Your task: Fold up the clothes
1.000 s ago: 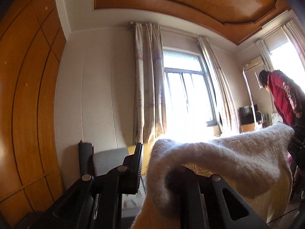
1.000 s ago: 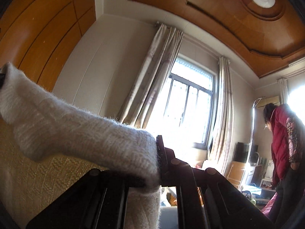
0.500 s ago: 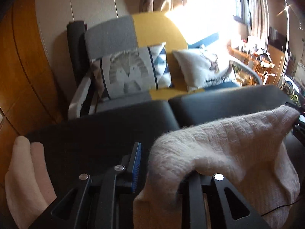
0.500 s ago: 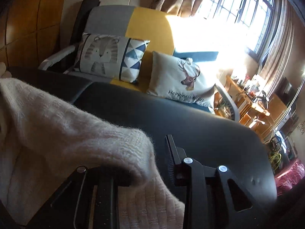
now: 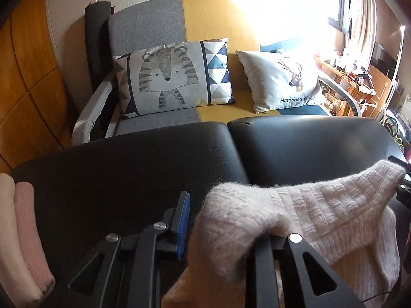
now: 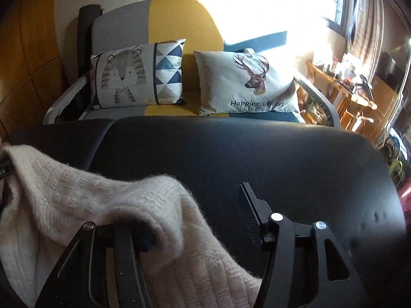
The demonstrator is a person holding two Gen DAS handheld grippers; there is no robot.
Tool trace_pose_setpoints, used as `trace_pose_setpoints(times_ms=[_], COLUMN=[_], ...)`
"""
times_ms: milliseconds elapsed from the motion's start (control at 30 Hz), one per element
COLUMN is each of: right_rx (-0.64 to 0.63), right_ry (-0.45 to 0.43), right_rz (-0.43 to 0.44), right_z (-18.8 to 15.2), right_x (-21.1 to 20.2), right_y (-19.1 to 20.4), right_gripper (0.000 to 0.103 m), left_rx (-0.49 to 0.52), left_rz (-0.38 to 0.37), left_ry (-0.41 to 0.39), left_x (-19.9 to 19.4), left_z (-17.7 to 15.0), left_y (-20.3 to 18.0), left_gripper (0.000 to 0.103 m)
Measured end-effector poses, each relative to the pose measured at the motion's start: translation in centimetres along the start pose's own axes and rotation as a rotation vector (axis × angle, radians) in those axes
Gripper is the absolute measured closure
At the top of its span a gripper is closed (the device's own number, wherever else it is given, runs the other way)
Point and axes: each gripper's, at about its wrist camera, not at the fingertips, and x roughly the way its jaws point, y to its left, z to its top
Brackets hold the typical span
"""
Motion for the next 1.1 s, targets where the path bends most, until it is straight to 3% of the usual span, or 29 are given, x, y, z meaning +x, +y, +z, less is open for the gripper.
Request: trace_pose_setpoints(times_ms=[67, 233, 367, 433, 533, 567, 600, 900, 1100], right_rx=[0.036, -0.071, -0.083, -0.088, -0.098, -0.101, -0.104, -0.099, -0.095], right_ry=[0.026, 0.012, 0.042, 0.051, 0.062, 0.063, 0.064, 0.063, 0.037], right_rz=[-0.013, -0.022, -0.002, 0.0, 0.004, 0.003, 0.003, 0.009, 0.058], right_z=[0.3, -1.5, -2.0, -2.1, -2.4, -2.6, -2.7, -4.5, -5.9], right_x=[0.6, 0.7, 1.4, 1.6, 1.6, 1.5, 1.4, -0.6, -2.7], right_y=[-0.4, 1.5, 2.3, 2.6, 2.8, 2.8, 2.8, 2.3, 2.6], right_gripper=[0.044, 0.044, 0.044, 0.043, 0.035, 0.033, 0.033, 0.033, 0.033], left_rx=[0.03, 0.078, 0.029, -0.005, -0.049, -0.058, -0.064, -0.037, -0.014], left_rz=[0.018, 0.037, 0.039, 0.044, 0.063, 0.066, 0.068, 0.059, 0.044], left_ry=[0.046, 0.1, 0.096, 0.083, 0.062, 0.054, 0.043, 0.004, -0.02], left_x=[1.7, 3.9, 3.9, 3.5, 2.8, 2.6, 2.3, 0.3, -1.3], left_z=[0.9, 0.0, -0.9, -1.0, -1.0, -1.0, -0.9, -0.8, -0.8], left_y=[0.1, -0.6, -0.5, -0.2, 0.2, 0.4, 0.4, -0.7, -1.9], left_gripper=[0.078, 0.078, 0.077, 0.071, 0.041, 0.022, 0.013, 0.013, 0.013])
